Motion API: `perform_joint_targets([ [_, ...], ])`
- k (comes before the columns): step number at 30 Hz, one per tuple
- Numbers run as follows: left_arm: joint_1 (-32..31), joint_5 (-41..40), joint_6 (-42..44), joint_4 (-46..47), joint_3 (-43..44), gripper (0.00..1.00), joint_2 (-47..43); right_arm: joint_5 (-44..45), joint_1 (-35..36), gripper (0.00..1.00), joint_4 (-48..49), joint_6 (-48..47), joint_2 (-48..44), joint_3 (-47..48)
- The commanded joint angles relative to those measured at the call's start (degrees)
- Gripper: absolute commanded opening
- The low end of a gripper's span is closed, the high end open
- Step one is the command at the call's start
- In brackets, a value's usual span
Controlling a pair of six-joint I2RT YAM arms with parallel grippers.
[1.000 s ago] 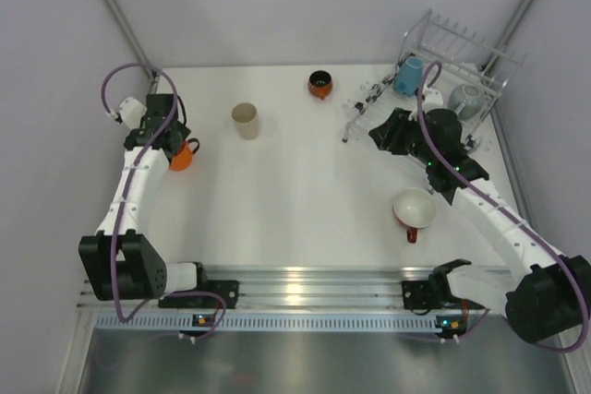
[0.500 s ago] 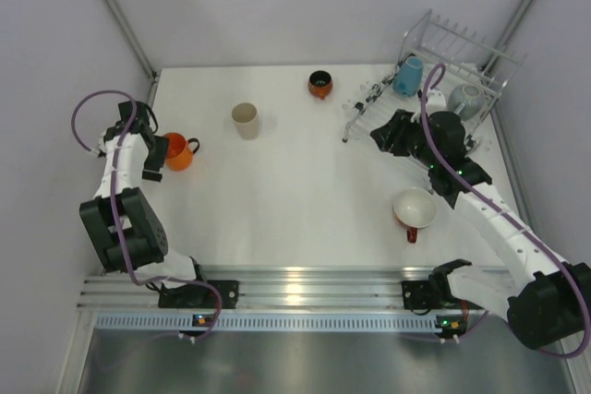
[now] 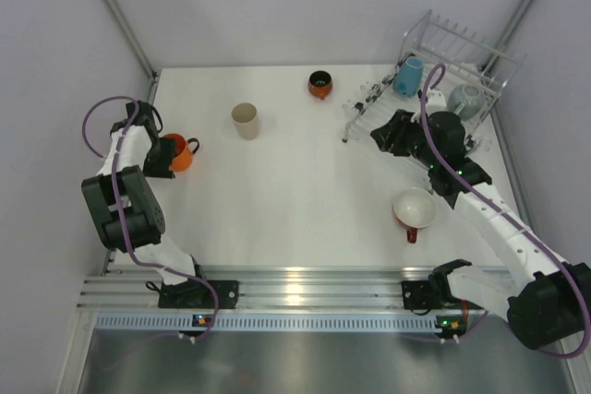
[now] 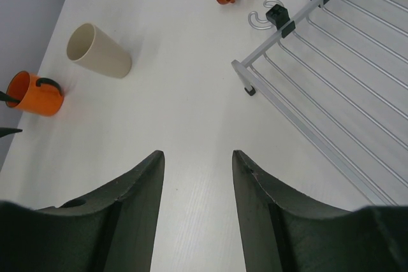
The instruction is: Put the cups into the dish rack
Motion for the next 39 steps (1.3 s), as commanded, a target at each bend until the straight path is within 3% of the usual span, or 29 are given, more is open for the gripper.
perform_joint_targets([
  [1, 0.15, 1.52, -0.72, -1.09, 3.26, 0.66, 2.0, 0.65, 0.38, 0.48, 2.2, -0.8, -0.15, 0.57],
  [5, 0.15, 0.72, -1.08, -1.09, 4.31, 0.61, 3.32, 0.92, 0.38, 0.48, 2.2, -0.89, 0.02, 0.48],
  [6, 0.15, 0.72, -1.16, -1.18, 4.49, 0.52, 3.41, 1.0, 0.46, 0.48, 2.2, -0.97, 0.03, 0.57],
  [8, 0.06, 0.81, -1.08, -1.18, 4.58, 0.46, 3.76, 1.09, 0.38, 0.48, 2.2, -0.97, -0.06, 0.48],
  [12, 0.06, 0.72, -0.2, -1.18, 4.4, 0.21, 3.76, 1.18, 0.46, 0.48, 2.2, -1.06, 0.2, 0.48],
  [14, 0.15, 0.99, 0.68, -1.18, 4.67, 0.0, 3.59, 0.92, 0.47, 0.48, 2.12, -0.97, 0.46, 0.48],
  [21, 0.15, 4.06, 11.47, 3.2, 5.02, 0.0, -1.41, -6.62, 0.47, 0.5, 1.76, 0.69, 0.73, 2.06],
  [25, 0.15, 7.74, 18.33, 15.99, -1.12, 0.0, -12.71, -11.46, 0.46, 0.52, 3.17, 2.54, 2.3, 2.68],
  [28, 0.06, 17.83, 23.35, 29.35, -11.48, 0.0, -24.13, -19.1, 0.73, 0.57, 4.74, 4.56, 4.68, 4.0],
  [29, 0.15, 24.39, 24.49, 40.54, -15.07, 0.0, -26.88, -21.64, 0.64, 0.58, 6.4, 6.57, 5.38, 4.26],
  [32, 0.06, 30.85, 22.75, 55.02, -24.15, 0.0, -33.91, -29.83, 1.78, 0.61, 13.0, 11.14, 7.58, 3.74],
  [39, 0.06, 46.3, 21.6, 61.72, -25.3, 0.0, -37.28, -34.06, 6.79, 0.67, 20.3, 15.81, 9.95, 3.82],
])
